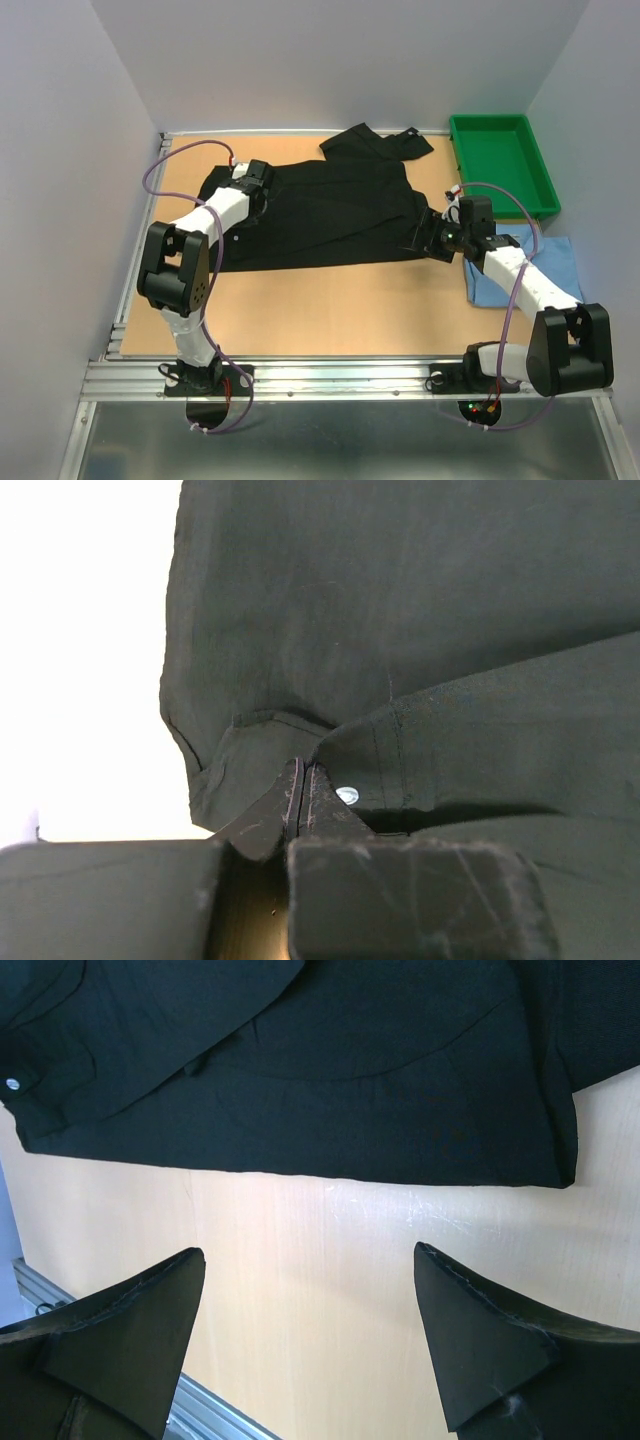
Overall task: Fold and stack the long sleeve shirts
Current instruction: Fold the shirt
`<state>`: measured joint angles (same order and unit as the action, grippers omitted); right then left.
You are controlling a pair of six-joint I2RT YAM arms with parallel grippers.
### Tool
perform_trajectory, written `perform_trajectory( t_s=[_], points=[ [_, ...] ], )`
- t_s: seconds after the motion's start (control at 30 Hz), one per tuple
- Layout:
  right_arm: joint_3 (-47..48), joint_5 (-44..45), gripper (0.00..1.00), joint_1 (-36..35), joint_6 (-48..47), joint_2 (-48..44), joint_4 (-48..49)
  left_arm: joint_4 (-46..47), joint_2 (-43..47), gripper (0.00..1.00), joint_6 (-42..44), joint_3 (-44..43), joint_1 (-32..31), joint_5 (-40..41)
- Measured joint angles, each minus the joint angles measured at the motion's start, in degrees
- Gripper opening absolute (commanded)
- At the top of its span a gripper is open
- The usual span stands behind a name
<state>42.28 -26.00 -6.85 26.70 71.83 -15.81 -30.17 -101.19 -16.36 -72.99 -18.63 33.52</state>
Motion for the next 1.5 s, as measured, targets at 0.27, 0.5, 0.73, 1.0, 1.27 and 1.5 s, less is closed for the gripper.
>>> perform_trajectory(
  t_s=[0.27, 0.5, 0.73, 1.0, 1.27, 1.5],
  points=[
    [0.0, 0.02, 0.9, 0.0, 0.02, -0.24, 0.0, -0.72, -2.99, 0.16, -0.09, -0.24, 0.0, 2.21],
    [0.0, 0.02, 0.9, 0.0, 0.0, -0.24, 0.0, -0.46, -3.13, 0.38, -0.28, -0.7, 0.13, 3.93],
    [1.25, -0.63, 0.89, -0.72, -1.51, 0.79, -0.22, 0.28, -3.96, 0.66, -1.33, -3.56, 0.44, 4.7],
    [11.32, -0.79, 0.89, -6.64, -1.79, 9.49, 2.54, 0.35, 2.6, 0.67, -2.89, -3.93, 0.55, 0.02],
    [22.43, -2.19, 0.88, -14.82, 3.02, 24.04, 16.61, 18.21, 15.98, 0.67, -6.95, 6.8, 0.92, -20.7],
    [30.38, -5.33, 0.88, -18.29, 10.05, 38.12, 31.3, 25.49, 8.63, 0.67, -11.17, 18.01, 2.93, -30.29]
  ],
)
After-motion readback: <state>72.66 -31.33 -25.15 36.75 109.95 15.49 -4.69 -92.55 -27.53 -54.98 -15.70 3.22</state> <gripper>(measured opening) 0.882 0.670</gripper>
